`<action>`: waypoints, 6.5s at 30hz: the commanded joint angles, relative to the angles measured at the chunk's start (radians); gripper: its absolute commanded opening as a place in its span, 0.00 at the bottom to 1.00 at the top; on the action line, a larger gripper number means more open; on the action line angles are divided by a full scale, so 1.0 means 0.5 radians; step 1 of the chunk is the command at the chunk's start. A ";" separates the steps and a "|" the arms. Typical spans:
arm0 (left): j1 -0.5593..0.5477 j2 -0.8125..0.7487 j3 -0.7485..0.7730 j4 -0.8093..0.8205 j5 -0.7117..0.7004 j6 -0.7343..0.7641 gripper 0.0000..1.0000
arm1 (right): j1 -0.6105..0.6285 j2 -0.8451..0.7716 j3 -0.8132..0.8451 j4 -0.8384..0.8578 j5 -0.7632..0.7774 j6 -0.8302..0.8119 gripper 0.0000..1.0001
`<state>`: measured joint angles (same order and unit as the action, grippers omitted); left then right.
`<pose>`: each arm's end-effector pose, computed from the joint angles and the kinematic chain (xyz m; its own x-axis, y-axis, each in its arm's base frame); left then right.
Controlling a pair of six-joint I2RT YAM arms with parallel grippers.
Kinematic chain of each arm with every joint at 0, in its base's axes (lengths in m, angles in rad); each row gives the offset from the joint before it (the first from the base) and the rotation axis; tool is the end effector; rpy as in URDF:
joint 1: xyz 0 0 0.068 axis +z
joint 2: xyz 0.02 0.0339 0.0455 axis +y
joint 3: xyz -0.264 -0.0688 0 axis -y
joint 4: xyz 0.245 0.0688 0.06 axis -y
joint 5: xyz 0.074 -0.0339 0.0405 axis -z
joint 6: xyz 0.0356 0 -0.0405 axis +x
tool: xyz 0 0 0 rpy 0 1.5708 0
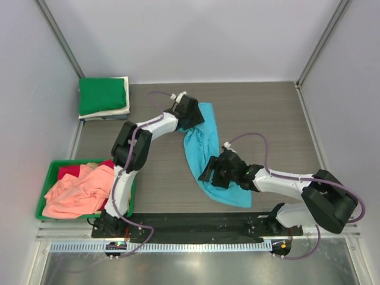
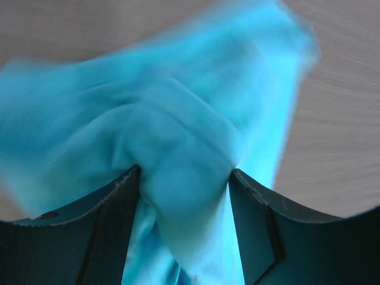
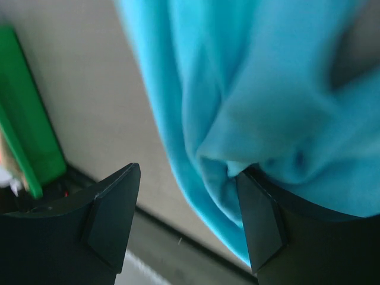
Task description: Fold and stack the t-shirts
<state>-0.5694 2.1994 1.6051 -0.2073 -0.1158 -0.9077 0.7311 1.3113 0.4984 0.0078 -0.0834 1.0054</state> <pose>0.4131 -0.2596 0.1610 -0.7412 -0.4550 -0.4936 -0.1889 0.8469 -0.4971 0.1768 0.1625 0.1530 -0.8856 0.3360 -0.3206 0.0737 0.7832 0.6174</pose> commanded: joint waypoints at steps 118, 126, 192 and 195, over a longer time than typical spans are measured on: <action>-0.920 -1.610 -2.106 0.421 -0.321 -0.504 0.83 | -0.757 -0.496 -0.113 -0.810 -0.029 -0.517 0.66; -1.073 -1.635 -2.170 0.421 -0.351 -0.636 0.78 | -0.649 -0.671 -0.340 -0.758 -0.131 -0.394 0.39; -0.009 -0.620 0.029 -0.711 0.204 0.536 0.00 | -0.836 0.703 1.562 -1.041 0.234 -0.719 0.01; 0.043 -0.424 0.186 -0.739 0.277 0.567 0.00 | -0.882 0.844 1.623 -1.010 0.237 -0.710 0.01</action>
<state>-0.5674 1.9354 1.6283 -0.5640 -0.0593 -0.6754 0.3126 1.7042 1.2495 -0.5430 0.0296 0.6601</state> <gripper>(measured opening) 0.008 0.101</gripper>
